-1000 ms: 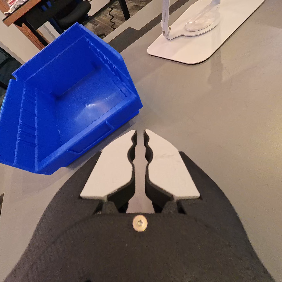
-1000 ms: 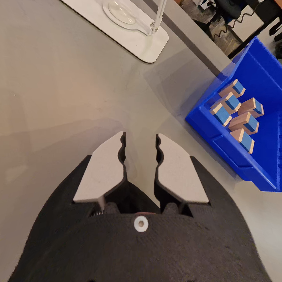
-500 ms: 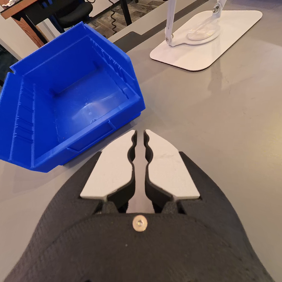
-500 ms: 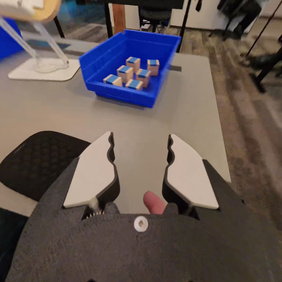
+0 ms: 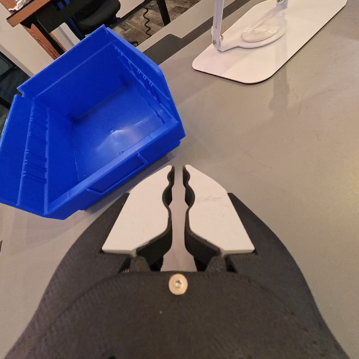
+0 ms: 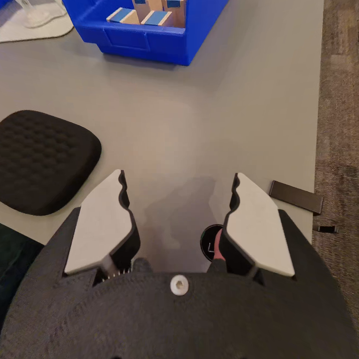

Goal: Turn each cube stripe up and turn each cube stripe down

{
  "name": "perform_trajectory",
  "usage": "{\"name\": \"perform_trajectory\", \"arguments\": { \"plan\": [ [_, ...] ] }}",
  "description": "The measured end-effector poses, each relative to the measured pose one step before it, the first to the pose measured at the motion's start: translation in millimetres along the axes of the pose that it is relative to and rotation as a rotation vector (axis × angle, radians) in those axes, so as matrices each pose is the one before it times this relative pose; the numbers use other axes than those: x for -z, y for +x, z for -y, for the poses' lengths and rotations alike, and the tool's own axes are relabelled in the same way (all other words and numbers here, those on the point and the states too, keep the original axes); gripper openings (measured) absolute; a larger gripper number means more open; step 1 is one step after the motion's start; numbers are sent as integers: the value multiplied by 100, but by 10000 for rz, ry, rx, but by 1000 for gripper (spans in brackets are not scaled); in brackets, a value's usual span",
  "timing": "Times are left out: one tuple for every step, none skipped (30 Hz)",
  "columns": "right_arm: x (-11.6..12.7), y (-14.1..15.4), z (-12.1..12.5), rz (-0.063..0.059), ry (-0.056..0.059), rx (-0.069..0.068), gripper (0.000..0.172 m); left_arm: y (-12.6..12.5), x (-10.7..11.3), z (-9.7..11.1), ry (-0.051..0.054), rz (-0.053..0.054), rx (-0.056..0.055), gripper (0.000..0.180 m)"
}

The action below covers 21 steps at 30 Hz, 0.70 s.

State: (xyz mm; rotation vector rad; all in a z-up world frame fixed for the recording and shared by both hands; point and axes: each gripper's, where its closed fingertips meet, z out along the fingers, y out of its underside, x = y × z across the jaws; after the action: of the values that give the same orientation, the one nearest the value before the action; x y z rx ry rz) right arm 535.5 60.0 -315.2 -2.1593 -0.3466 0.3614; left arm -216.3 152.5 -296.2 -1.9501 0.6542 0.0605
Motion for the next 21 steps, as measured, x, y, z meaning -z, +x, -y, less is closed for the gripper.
{"name": "perform_trajectory", "arguments": {
  "plan": [
    [-155, -19, -121, -159, -100, 144, 106, 14, -35, -30, -30, -13, -7, 8],
    [-226, -22, -225, -147, -189, 149, 110, 39, -50, -36, -36, -9, -22, 8],
    [-256, -111, -288, -128, -256, 244, 113, 28, -31, -28, -32, -3, -34, 8],
    [-246, -88, -306, -164, -256, 274, 114, 29, -14, -10, -12, 15, -36, 7],
    [-211, -80, -293, -157, -224, 242, 115, 12, 9, 7, 0, 19, -30, 8],
    [-153, -23, -225, -163, -161, 149, 115, 0, 10, 7, 3, 9, -18, 8],
    [-116, 108, -129, -212, -82, 65, 115, 3, 22, 13, 12, 6, 2, 7],
    [-126, 87, -135, -193, -92, 66, 118, -26, 28, 17, 19, 11, 11, 7],
    [-113, 65, -138, -150, -101, 43, 120, -15, 26, 22, 19, 9, 10, 7],
    [-61, 6, -88, -57, -66, 6, 122, -13, 24, 12, 13, -2, 12, 7],
    [-61, 17, -87, -29, -55, -22, 121, -4, 4, 9, 4, -3, 6, 7],
    [-93, -90, -194, 8, -143, 57, 118, 7, 2, -3, -6, -1, -5, 8],
    [-80, -222, -141, 72, -147, 101, 117, 15, -5, -6, -10, -1, -21, 8],
    [-28, -98, -87, 55, -102, -45, 117, 22, -18, -11, -13, -2, -24, 8],
    [-60, 21, -161, 50, -126, -225, 119, 17, 1, 0, -7, -6, -10, 8],
    [-49, 144, -201, 28, -150, -281, 120, -8, 1, 2, -4, -2, 9, 8],
    [-27, 193, -147, 37, -78, -246, 120, -23, 29, 20, 16, 3, 22, 8],
    [61, 189, -22, -4, 94, -111, 116, -31, 41, 40, 34, 7, 24, 8],
    [119, 161, 20, -10, 140, -85, 113, -33, 38, 32, 29, 1, 28, 8],
    [68, 47, -1, 15, 98, -89, 113, -23, 39, 30, 24, -1, 26, 8],
    [-27, -13, -75, -49, 22, 23, 113, -22, 48, 52, 51, 1, 27, 8]
  ]
}}
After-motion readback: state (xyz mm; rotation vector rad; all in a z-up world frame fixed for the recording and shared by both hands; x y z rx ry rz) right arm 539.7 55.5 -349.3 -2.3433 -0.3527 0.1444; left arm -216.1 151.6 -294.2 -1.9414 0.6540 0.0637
